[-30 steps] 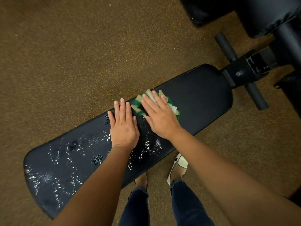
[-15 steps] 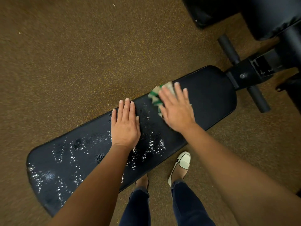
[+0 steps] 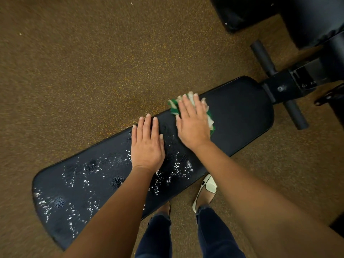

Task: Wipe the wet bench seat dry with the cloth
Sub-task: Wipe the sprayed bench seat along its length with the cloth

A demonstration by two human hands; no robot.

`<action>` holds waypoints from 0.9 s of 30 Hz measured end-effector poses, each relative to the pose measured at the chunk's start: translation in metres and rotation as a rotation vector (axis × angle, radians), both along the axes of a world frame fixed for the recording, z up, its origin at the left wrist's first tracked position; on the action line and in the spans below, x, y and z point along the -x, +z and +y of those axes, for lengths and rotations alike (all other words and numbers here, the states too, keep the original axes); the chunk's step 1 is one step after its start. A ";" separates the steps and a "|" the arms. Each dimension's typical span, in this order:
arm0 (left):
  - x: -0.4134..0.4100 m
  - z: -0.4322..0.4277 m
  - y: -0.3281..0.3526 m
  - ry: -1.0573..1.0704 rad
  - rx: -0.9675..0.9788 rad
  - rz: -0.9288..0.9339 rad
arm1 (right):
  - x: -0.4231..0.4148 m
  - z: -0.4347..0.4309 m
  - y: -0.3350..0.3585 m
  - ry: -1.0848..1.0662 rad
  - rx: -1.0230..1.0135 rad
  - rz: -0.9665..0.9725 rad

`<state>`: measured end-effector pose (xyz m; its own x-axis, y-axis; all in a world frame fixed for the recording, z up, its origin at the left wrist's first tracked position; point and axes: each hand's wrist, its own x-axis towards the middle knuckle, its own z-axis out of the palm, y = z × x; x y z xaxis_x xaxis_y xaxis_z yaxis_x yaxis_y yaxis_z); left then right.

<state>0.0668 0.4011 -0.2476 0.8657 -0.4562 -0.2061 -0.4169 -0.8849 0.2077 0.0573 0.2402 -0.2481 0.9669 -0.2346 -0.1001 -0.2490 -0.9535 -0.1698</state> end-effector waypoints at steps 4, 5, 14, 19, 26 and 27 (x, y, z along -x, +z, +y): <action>0.000 0.000 0.002 -0.006 0.013 0.004 | 0.041 -0.018 0.004 0.439 -0.066 0.005; -0.001 0.000 0.003 -0.009 0.015 0.004 | 0.043 -0.029 0.004 0.437 -0.049 0.005; -0.001 0.002 0.002 -0.010 0.027 0.021 | 0.033 -0.003 0.006 0.411 -0.085 0.032; -0.001 0.000 0.001 0.004 0.022 0.013 | 0.004 -0.030 0.002 0.079 0.002 -0.006; 0.000 -0.002 0.003 0.022 0.009 0.006 | 0.033 -0.045 0.003 0.408 -0.012 0.047; 0.000 -0.003 0.004 0.024 0.007 0.004 | 0.033 -0.054 0.002 0.346 0.010 0.049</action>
<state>0.0671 0.3983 -0.2435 0.8756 -0.4366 -0.2067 -0.3945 -0.8932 0.2158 0.0247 0.1863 -0.2458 0.9834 0.1049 -0.1480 0.0815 -0.9843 -0.1564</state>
